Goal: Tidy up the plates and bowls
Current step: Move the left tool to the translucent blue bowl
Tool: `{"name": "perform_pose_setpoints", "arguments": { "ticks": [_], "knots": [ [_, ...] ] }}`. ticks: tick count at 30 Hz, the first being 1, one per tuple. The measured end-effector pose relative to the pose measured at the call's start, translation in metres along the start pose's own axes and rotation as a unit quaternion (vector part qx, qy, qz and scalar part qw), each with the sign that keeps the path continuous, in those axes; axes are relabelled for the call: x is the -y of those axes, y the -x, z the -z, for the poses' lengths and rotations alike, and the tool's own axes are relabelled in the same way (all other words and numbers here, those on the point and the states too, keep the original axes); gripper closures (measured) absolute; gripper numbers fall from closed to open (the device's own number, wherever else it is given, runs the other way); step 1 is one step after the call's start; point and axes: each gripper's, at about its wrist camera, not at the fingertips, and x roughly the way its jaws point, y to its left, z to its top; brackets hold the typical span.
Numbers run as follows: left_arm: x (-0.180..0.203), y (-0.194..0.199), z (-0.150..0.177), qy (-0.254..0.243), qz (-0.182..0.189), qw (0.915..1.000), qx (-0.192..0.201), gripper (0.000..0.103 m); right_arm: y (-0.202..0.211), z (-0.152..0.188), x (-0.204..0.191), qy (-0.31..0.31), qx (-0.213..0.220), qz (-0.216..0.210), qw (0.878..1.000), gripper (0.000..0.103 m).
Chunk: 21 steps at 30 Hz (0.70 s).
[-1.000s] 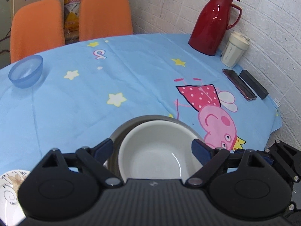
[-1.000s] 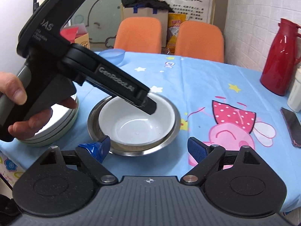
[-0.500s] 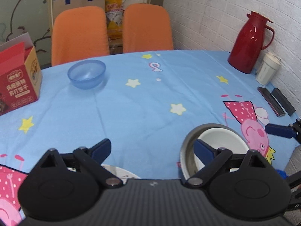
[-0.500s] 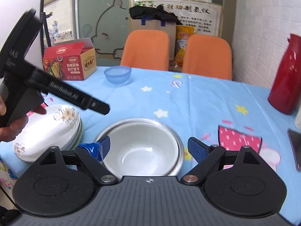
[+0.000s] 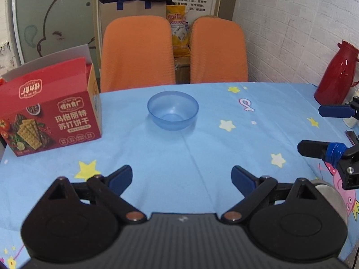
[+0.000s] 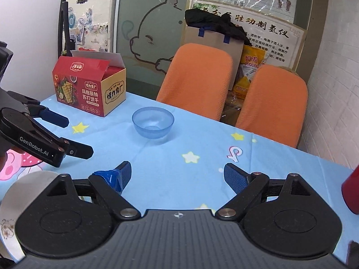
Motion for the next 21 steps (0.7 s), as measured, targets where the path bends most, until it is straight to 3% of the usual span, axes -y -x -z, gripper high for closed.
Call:
{"name": "perform_pose_setpoints", "arguments": {
  "ticks": [7, 12, 21],
  "knots": [
    [-0.031, -0.047, -0.041, 0.047, 0.004, 0.9989, -0.006, 0.009, -0.065, -0.025, -0.007, 0.006, -0.038, -0.046, 0.998, 0.026],
    [-0.042, -0.102, -0.075, 0.081, 0.006, 0.9964, -0.026, 0.008, -0.118, -0.036, -0.01, 0.006, -0.066, -0.065, 0.996, 0.026],
    [-0.054, -0.179, -0.091, 0.104, -0.002, 0.9921, -0.07, 0.008, -0.186, -0.032, -0.003, -0.012, -0.114, -0.08, 0.99, 0.026]
  ]
}}
